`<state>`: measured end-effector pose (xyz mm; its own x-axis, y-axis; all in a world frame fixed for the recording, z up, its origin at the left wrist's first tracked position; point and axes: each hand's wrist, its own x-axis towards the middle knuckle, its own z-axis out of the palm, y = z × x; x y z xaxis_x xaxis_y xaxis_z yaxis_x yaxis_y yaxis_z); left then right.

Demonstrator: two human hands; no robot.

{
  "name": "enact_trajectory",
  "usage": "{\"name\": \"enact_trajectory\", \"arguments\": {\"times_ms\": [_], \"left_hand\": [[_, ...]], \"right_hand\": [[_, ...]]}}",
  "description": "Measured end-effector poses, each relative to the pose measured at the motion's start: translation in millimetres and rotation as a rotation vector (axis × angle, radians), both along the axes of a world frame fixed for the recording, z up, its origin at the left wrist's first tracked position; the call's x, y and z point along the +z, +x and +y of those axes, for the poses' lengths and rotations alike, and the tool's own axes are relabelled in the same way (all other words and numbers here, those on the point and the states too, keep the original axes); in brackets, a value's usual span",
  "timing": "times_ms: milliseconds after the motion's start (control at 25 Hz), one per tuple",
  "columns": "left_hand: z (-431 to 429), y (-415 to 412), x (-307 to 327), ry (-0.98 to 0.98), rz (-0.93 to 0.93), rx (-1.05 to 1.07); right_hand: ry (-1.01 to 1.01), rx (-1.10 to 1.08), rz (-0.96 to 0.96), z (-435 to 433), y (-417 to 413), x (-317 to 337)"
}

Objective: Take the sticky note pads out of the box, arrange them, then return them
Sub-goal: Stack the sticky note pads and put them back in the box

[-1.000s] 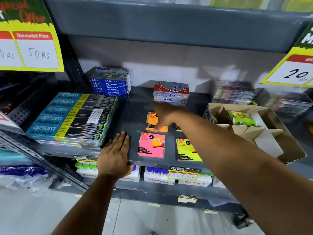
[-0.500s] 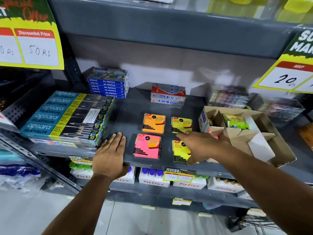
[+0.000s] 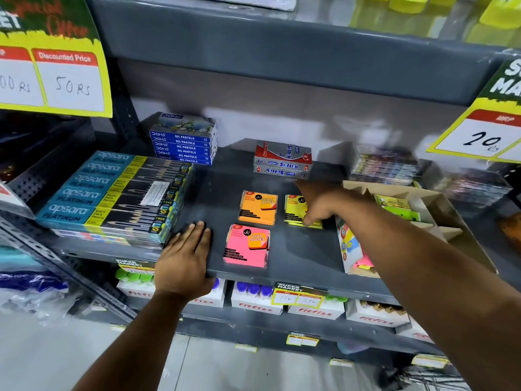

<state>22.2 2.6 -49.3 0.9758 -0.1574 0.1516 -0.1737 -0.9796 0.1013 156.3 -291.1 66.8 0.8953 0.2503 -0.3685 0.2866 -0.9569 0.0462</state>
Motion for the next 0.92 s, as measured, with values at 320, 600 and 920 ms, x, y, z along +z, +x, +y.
{"name": "enact_trajectory", "arguments": {"times_ms": [320,600,920], "left_hand": [[0.6,-0.1,-1.3,0.003,0.0,0.002],[0.5,-1.2,-0.5,-0.004,-0.006,-0.004],[0.6,-1.9,-0.4,-0.008,-0.013,-0.011]], "right_hand": [[0.017,-0.023,0.028,-3.8,3.1,-10.5],[-0.001,-0.014,0.015,-4.5,4.8,-16.2],[0.101,-0.006,-0.055,9.0,12.1,5.6]]}}
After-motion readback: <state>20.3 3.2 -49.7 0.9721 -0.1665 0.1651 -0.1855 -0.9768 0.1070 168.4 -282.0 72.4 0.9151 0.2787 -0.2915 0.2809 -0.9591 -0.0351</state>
